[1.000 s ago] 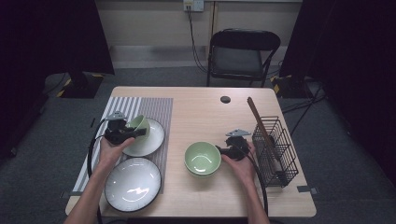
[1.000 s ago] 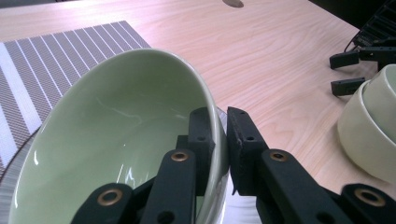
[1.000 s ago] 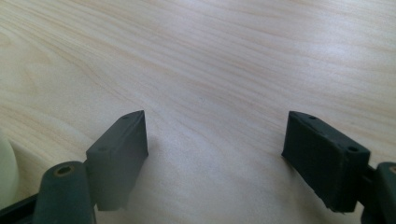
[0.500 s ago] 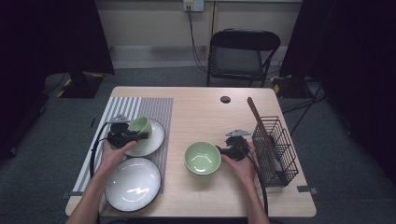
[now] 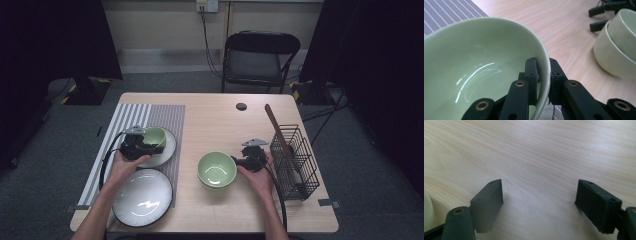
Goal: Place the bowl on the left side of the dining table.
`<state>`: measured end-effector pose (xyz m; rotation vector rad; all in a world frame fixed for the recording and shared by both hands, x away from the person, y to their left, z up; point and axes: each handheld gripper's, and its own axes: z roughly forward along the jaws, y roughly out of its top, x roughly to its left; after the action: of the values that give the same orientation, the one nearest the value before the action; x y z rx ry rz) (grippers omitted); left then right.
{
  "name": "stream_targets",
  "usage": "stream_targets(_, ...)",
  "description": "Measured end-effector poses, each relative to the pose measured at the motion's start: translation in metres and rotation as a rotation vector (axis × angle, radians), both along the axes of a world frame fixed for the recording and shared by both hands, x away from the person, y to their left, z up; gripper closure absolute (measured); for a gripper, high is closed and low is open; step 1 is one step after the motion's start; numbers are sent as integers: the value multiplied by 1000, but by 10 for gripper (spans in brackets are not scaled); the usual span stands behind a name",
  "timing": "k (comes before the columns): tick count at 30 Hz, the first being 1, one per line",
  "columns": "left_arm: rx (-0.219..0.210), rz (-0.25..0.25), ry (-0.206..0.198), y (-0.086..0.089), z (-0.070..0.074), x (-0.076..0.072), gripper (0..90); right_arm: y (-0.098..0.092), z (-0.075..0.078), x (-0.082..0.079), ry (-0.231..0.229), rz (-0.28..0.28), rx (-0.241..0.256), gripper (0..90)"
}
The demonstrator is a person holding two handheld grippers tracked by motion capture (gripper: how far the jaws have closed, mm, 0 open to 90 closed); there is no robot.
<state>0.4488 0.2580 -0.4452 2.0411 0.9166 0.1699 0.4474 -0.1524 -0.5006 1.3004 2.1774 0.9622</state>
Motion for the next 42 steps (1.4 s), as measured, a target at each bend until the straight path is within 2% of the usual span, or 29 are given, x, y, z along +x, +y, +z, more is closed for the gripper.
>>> stream_targets(3,14,-3,-12,-3,0,0,798,0,0,0,0,0,0,214)
stream_targets(7,11,-14,4,-3,-2,1,784,0,0,0,0,0,0,214)
stream_targets(10,29,-16,-1,-5,-3,1,777,0,0,0,0,0,0,214)
stream_targets(15,40,-15,28,-5,-5,2,765,0,0,0,0,0,0,214)
stream_targets(23,17,-9,15,3,0,-1,745,0,0,0,0,0,0,215)
stream_targets(26,-8,1,-12,7,5,-6,749,0,0,0,0,0,0,215)
stream_targets(29,8,-5,-22,3,7,-9,746,0,0,0,0,0,0,214)
stream_targets(33,30,-8,2,0,1,-5,756,0,0,0,0,0,0,215)
stream_targets(34,38,-12,5,0,0,-4,791,0,0,0,1,-1,1,215)
stream_targets(37,45,-14,-6,0,1,-5,808,0,0,0,1,-2,1,215)
stream_targets(40,32,-17,-1,3,0,-5,808,0,0,0,1,-2,1,217)
stream_targets(42,32,-3,-7,4,0,-5,808,0,0,0,0,-3,1,218)
